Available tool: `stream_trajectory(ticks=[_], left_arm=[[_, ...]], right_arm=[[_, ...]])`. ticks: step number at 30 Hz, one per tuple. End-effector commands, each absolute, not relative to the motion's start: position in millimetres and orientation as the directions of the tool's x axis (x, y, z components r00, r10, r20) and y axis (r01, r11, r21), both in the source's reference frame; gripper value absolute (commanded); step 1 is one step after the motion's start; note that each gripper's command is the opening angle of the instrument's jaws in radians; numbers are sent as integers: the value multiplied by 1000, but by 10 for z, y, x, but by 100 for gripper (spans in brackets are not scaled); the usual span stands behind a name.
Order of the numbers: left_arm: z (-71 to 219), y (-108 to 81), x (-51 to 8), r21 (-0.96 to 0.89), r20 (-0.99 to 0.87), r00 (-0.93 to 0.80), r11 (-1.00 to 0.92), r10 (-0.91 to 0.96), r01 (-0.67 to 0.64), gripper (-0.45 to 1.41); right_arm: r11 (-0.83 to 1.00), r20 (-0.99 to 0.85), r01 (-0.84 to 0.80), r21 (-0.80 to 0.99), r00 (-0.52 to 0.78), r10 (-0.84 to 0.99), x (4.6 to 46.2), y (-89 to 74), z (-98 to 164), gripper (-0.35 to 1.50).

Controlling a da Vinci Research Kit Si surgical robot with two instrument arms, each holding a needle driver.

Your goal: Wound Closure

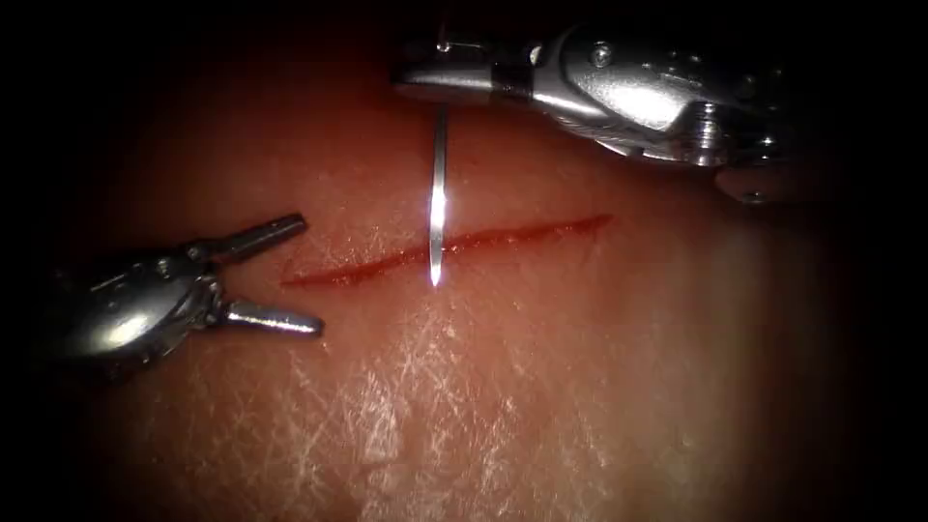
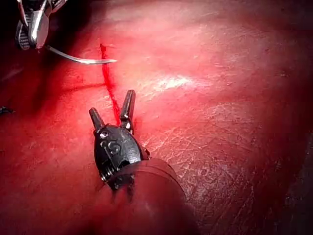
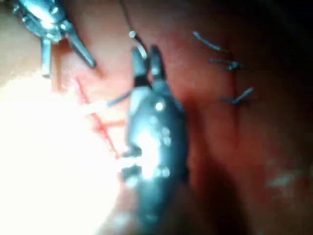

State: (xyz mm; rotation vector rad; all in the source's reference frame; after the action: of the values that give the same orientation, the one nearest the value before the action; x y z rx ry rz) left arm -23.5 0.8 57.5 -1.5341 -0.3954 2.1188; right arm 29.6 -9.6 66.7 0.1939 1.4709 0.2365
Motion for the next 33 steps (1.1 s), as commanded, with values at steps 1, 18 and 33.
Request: stream_trajectory(ticks=[1,18,33], left_arm=[[581,5,-241,-503,-802,-246,-838,544,-211,69],[575,-19,-251,-462,-819,-293,-870,493,-172,14],[606,-44,-276,-480,-809,-322,-869,491,-120,14]], right_arm=[[961,-958,-38,272,82,275,303,-98,673,-35],[995,-994,86,42,105,33,305,-104,672,-35],[960,-971,155,-231,19,-237,340,-108,672,-35]])
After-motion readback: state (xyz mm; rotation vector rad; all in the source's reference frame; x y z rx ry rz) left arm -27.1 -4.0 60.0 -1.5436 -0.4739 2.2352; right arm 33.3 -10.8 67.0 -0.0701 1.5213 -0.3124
